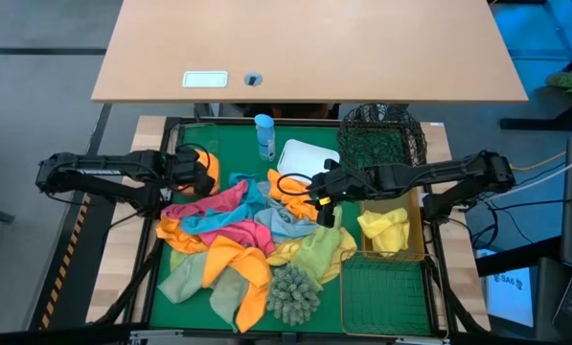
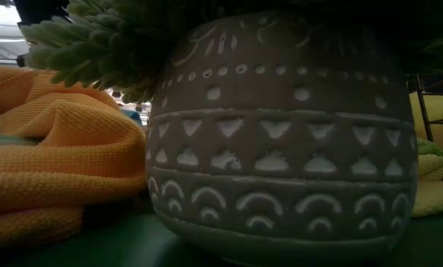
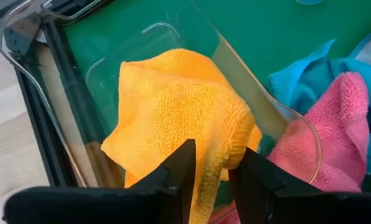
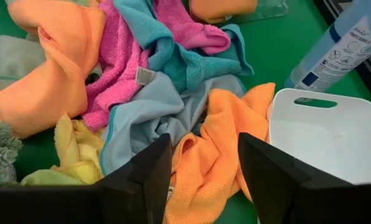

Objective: Sort microfiber towel by color & place in baskets
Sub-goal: Put the orange microfiber towel into the transparent bin

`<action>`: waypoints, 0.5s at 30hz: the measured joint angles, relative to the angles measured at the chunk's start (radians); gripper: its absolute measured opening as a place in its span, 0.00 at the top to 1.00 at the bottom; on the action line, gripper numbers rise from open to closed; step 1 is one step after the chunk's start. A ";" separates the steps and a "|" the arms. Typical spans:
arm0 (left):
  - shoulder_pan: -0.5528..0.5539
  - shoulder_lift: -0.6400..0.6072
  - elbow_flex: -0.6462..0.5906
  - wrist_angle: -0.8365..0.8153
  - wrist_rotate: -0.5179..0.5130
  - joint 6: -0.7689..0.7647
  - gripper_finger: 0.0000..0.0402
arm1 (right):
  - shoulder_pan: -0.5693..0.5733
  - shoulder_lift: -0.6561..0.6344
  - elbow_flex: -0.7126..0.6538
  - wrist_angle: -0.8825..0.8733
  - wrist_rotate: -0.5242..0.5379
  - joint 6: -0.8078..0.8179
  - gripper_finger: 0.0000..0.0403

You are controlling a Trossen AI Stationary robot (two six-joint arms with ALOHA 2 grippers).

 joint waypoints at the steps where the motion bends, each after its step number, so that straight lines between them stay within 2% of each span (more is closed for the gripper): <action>1: 0.000 0.000 0.000 0.001 0.000 0.000 0.78 | 0.000 0.000 0.000 0.000 0.000 0.000 0.54; 9: 0.000 0.000 0.000 0.002 -0.054 0.001 0.78 | 0.000 0.000 0.000 0.000 0.000 0.000 0.54; 15: 0.000 0.000 0.000 0.002 -0.039 0.001 0.69 | 0.000 0.000 0.000 0.000 0.000 0.000 0.54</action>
